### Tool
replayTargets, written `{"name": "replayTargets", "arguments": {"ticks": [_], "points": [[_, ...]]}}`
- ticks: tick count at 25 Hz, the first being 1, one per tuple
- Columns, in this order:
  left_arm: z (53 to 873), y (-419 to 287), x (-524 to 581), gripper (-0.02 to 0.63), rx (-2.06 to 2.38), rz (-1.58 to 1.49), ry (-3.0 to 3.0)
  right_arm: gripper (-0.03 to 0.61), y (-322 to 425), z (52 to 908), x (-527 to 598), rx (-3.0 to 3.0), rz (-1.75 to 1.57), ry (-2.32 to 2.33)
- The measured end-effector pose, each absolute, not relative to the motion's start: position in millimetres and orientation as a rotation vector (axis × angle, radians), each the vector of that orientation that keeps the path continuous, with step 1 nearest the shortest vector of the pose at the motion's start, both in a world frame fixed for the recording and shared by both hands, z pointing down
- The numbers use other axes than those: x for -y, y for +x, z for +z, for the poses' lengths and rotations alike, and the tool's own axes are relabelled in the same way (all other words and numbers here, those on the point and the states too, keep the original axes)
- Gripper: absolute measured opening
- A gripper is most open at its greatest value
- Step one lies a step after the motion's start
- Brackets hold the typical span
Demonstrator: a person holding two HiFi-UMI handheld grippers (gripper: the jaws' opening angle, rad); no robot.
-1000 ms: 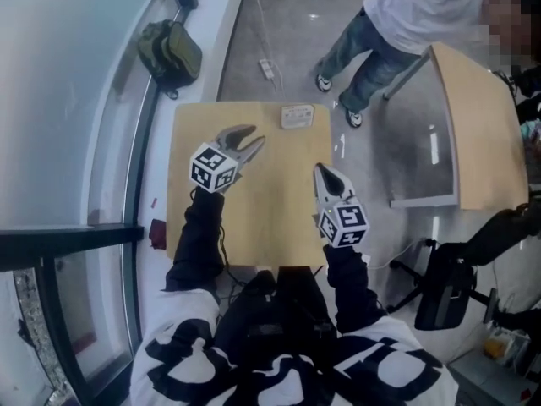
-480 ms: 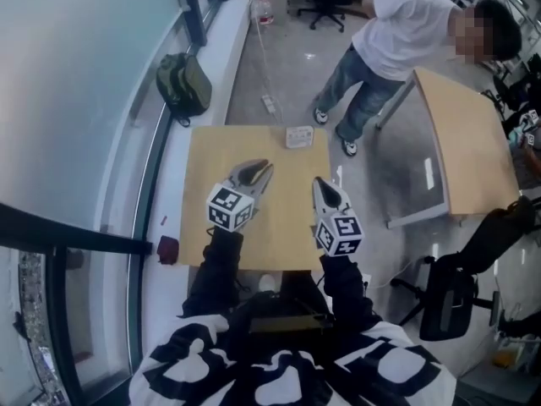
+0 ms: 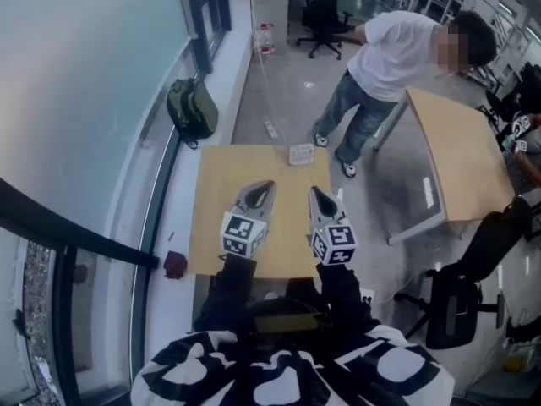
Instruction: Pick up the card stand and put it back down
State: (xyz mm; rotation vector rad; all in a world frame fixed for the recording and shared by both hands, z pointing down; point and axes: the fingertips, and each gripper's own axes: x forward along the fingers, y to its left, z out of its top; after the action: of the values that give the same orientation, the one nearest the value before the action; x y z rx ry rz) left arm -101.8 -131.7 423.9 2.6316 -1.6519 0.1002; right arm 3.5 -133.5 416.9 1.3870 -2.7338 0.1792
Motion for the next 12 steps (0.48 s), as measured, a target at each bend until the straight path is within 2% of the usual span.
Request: {"name": "replayTargets", "arguments": {"ticks": [12], "points": [[401, -98, 98, 0.011, 1.75, -0.027, 2.647, 0.009, -10, 404, 107, 2.738, 0.118, 1.425]]}}
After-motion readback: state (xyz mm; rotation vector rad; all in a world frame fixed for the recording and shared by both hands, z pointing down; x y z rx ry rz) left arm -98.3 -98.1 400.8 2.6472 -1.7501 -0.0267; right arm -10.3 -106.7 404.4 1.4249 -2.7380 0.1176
